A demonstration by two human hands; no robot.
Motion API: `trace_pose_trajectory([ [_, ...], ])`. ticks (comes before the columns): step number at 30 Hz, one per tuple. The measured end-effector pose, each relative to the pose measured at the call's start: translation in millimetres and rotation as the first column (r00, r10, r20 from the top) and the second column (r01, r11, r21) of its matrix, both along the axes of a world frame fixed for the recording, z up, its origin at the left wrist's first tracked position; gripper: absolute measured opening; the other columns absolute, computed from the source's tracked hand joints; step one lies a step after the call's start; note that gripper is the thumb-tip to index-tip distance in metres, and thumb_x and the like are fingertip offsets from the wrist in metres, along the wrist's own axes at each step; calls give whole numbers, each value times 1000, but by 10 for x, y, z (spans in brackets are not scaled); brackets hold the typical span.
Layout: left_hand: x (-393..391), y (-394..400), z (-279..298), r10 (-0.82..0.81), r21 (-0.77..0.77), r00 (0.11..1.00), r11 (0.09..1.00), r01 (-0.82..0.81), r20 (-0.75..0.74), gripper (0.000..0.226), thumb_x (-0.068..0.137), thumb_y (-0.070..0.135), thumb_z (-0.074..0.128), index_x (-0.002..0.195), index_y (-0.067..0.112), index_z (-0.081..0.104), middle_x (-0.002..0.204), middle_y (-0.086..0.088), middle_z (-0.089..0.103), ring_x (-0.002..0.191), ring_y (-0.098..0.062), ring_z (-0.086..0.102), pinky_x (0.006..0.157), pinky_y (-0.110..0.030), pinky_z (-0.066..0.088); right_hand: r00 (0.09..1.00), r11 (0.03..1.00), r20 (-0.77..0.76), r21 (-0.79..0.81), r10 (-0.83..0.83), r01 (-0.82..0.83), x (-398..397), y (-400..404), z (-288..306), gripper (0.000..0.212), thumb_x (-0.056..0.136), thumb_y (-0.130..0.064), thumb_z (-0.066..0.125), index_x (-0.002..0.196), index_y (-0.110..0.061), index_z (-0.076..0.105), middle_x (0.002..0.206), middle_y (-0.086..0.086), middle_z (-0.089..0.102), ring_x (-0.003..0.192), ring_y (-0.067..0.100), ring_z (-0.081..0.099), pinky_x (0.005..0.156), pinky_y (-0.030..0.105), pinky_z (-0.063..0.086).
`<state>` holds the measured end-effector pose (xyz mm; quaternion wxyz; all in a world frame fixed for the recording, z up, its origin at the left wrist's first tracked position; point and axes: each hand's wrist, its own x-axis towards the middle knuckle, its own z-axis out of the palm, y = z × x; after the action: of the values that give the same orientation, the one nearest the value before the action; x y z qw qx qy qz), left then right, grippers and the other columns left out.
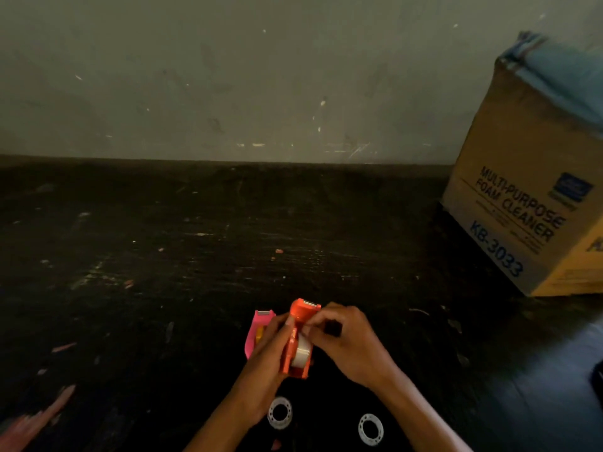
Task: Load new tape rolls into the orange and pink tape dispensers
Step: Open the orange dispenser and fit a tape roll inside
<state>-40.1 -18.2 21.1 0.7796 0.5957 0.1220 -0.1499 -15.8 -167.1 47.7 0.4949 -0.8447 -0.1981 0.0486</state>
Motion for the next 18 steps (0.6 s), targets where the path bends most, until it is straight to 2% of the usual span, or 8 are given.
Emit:
trace_pose_trajectory([
  [2,-12,16,25,-38,48,998,998,36,41,47,77,45,64,117,23,56,111,-24,61,90,-26,65,66,-37,53,998,1000,58,-12,-7,7,-11,24,28,17,86,-10,63,83,-26,69,86,-17,62,91,3,60,75,12,46],
  [4,-25,33,54,-92,51,996,994,92,11,59,67,46,68,122,30,53,115,-14,62,93,-25,63,67,-36,51,993,1000,116,1,-26,26,-24,43,81,19,86,-9,62,80,-26,68,85,-17,58,90,4,59,74,9,46],
  [7,-27,42,92,-101,-1,995,995,101,17,45,73,33,65,118,29,57,103,-8,66,77,-20,64,60,-33,49,980,998,191,-4,-55,57,4,38,170,22,87,-12,61,80,-32,66,87,-15,58,87,5,59,72,8,46],
  [12,-45,31,164,-88,-15,994,996,89,62,28,88,16,54,114,24,58,87,-12,65,67,-19,61,57,-32,47,970,992,213,-16,-117,124,127,11,270,15,86,-13,64,82,-28,67,86,-11,60,82,2,59,72,9,45],
  [15,-43,22,174,-97,9,992,995,97,75,23,90,14,51,107,27,59,84,-12,65,65,-18,61,56,-31,46,988,993,103,30,-114,112,233,-34,331,16,86,-12,64,77,-26,68,82,-11,64,81,1,61,73,14,45],
  [18,-42,35,166,-133,48,988,990,130,74,24,90,15,50,107,29,59,85,-12,64,64,-17,60,56,-30,45,973,995,-223,73,-52,70,353,-68,357,19,87,-16,62,75,-28,71,80,-11,68,77,0,62,75,21,44],
])
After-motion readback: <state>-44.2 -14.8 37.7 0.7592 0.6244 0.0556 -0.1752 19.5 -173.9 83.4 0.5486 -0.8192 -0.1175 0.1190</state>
